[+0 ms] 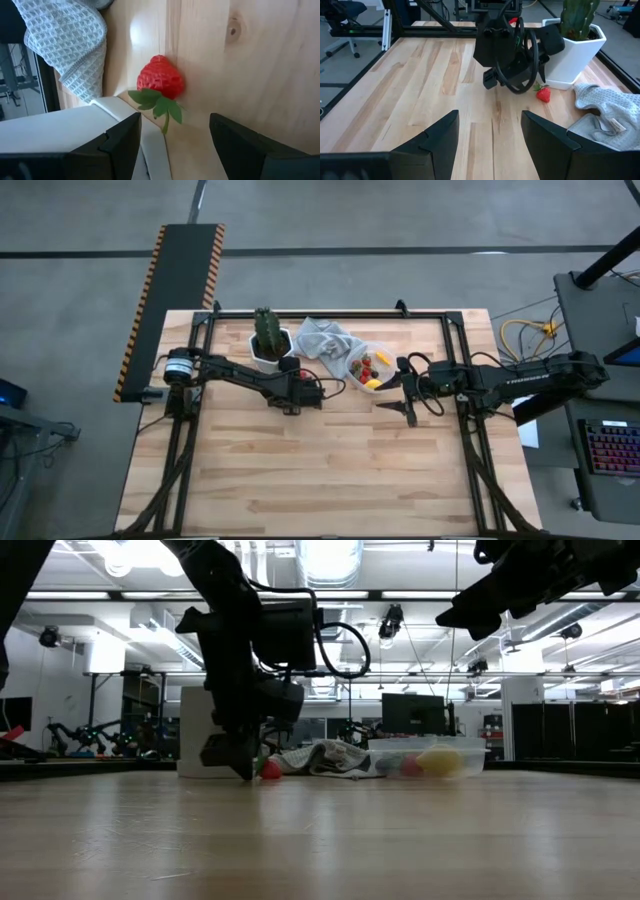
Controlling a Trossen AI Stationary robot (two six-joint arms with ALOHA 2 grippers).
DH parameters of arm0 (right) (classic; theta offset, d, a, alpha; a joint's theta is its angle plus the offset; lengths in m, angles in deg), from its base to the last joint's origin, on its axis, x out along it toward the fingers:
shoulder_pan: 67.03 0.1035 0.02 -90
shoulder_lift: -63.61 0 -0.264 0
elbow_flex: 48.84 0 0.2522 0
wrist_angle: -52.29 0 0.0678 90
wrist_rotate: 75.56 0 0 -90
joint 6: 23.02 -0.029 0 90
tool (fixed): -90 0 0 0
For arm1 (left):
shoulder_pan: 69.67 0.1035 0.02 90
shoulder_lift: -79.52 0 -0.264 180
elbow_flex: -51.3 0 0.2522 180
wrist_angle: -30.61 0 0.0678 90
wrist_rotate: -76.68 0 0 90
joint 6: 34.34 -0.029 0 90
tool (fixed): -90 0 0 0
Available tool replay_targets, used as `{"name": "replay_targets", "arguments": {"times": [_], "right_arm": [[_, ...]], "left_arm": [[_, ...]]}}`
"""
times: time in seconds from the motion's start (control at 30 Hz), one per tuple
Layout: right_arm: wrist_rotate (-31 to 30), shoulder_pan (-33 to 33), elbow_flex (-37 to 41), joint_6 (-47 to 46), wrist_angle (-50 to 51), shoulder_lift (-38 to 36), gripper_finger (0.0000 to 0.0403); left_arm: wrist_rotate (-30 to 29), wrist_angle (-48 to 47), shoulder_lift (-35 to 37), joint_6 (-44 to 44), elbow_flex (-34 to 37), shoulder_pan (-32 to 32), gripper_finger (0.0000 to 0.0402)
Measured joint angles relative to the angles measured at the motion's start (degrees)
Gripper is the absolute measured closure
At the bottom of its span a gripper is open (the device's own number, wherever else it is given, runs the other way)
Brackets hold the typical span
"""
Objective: Pick and placing Produce into tupperware
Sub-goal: Put the strawberry into the transparent bin
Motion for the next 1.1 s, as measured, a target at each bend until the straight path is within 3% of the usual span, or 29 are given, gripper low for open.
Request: {"name": "replay_targets", "arguments": {"times": [0.33,0.73,0.93,1.1], "right_arm": [[0.01,-0.01,-0.01,0.0,0.0,0.0,0.0195],[0.02,-0.02,-0.01,0.0,0.0,0.0,0.0195],[0.02,-0.02,-0.01,0.0,0.0,0.0,0.0195],[0.02,-0.01,0.01,0.0,0.0,0.0,0.0195]], "left_arm": [[0.01,0.78,-0.11,-1.11,0.09,0.09,0.0197],[0.17,1.0,-0.11,-1.3,0.09,0.18,0.0302],[0.93,1.01,-0.11,-2.81,0.11,0.35,0.0386],[1.34,1.03,-0.11,-4.11,0.11,0.35,0.04]]}}
